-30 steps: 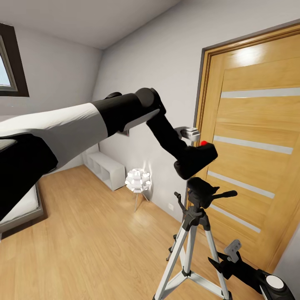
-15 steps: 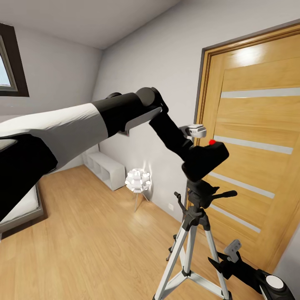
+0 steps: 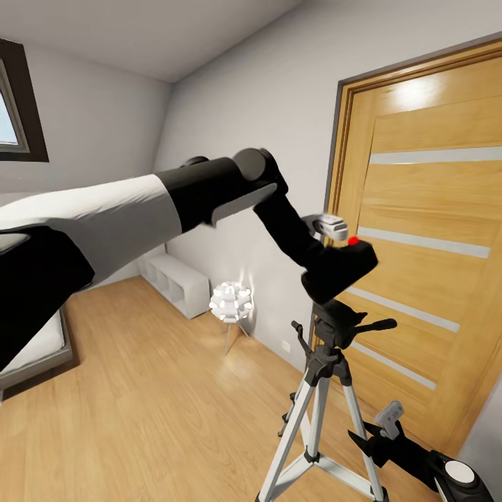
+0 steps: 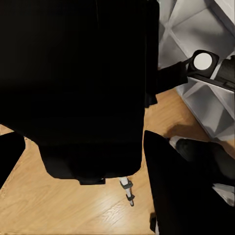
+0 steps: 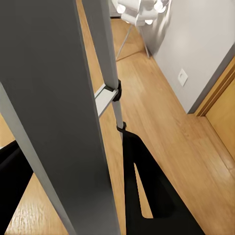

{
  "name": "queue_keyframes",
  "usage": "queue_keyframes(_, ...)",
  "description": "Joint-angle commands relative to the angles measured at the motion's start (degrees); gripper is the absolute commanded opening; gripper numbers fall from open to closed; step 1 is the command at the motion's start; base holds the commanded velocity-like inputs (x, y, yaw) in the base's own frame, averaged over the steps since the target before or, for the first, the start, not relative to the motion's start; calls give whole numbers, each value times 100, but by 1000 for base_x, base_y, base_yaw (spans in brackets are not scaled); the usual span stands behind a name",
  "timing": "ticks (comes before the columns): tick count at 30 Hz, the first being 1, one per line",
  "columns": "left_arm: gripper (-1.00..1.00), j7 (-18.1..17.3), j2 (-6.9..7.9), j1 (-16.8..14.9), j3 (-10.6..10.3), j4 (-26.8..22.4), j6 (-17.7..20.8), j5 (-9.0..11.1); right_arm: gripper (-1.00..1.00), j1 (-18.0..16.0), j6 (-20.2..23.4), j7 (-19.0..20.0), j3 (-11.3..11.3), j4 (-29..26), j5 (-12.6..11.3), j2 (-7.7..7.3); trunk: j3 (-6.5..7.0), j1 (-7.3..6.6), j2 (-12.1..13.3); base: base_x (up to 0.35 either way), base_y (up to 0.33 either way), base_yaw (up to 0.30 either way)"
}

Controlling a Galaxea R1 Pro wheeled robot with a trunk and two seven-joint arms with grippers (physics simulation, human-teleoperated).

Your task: Attach the digital camera to the camera tripod in the bedroom.

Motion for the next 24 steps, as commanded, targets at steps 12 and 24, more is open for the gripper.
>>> queue_keyframes(12, -100, 529, -3, 226, 9, -122, 17, -12, -100, 3, -8, 42, -14, 36, -13, 8, -4, 3, -3, 0, 0, 0)
queue_keyframes(24, -100, 453, -3, 206, 289, -118, 17, 470, -100, 3, -12, 38, -22, 36, -5, 8, -4, 3, -3, 0, 0, 0)
